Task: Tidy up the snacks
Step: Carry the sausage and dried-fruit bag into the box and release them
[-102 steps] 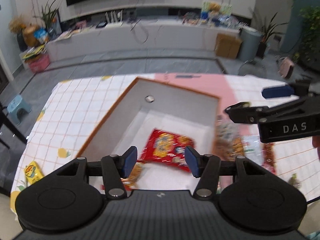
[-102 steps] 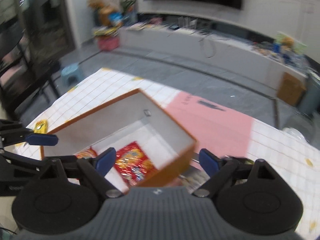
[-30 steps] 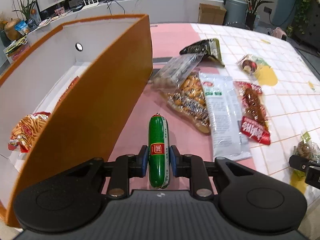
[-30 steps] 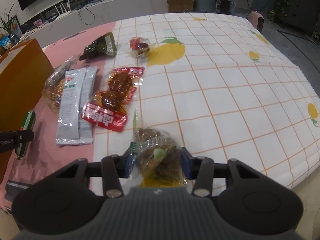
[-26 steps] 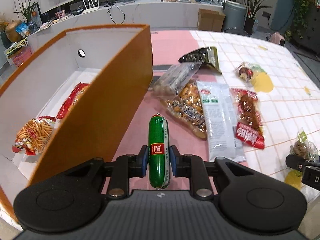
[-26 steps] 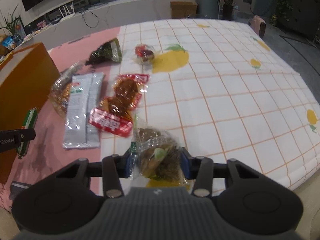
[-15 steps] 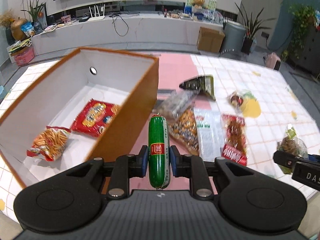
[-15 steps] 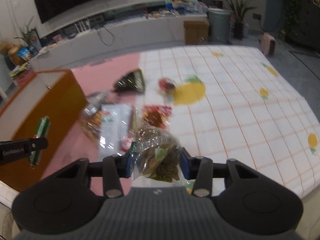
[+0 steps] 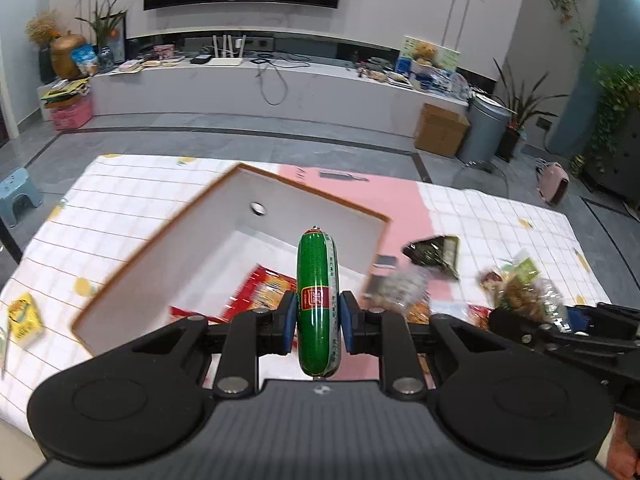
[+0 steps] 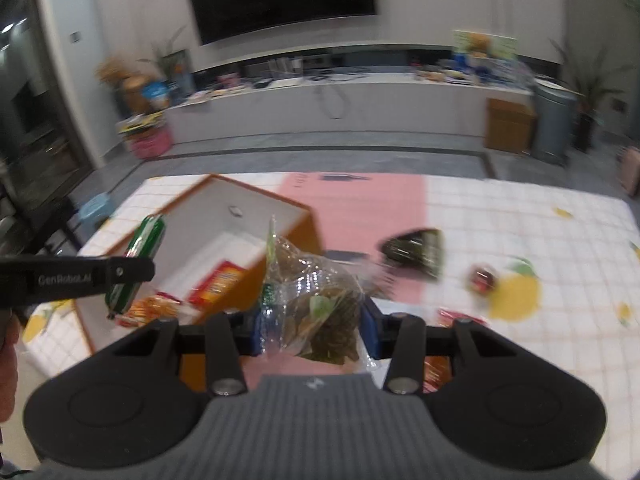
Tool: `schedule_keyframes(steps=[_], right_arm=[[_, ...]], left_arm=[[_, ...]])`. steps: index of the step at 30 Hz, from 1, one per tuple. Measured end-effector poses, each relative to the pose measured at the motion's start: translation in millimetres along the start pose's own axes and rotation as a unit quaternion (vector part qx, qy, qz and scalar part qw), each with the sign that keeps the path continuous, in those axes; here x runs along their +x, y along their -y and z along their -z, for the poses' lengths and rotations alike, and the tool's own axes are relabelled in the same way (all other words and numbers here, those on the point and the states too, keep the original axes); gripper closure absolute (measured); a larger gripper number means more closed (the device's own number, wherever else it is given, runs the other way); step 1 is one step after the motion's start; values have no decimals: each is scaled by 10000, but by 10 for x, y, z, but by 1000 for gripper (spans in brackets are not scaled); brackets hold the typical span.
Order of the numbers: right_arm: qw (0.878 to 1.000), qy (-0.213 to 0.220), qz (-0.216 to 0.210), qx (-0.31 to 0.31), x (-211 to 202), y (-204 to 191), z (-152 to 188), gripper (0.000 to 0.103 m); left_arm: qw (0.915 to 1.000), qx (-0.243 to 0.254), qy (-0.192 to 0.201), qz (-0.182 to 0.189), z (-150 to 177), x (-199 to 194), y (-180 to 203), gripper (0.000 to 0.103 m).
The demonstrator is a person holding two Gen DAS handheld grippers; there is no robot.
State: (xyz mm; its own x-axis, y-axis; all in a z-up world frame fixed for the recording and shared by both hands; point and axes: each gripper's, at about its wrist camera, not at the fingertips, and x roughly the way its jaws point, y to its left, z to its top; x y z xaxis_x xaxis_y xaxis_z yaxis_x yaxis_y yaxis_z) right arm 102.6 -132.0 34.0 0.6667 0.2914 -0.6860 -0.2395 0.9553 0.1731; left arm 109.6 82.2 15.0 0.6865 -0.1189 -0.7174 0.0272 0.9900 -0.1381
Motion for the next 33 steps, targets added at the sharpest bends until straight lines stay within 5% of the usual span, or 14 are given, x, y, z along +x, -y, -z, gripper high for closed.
schedule_keyframes(steps=[13, 23, 33], right_arm=[[9814, -755, -921, -1504, 929, -1045, -489, 60], [9449, -1842, -1074, -2486, 1722, -1465, -337, 60], [9278, -2355, -997, -2716, 2160, -1570, -112, 60]], left_arm=[[9937, -158, -1089, -214, -221, 524, -859, 78], [9841, 50, -1720, -446, -128, 1014, -1106, 78], [9774, 114, -2021, -615, -16, 1278, -1231, 78]])
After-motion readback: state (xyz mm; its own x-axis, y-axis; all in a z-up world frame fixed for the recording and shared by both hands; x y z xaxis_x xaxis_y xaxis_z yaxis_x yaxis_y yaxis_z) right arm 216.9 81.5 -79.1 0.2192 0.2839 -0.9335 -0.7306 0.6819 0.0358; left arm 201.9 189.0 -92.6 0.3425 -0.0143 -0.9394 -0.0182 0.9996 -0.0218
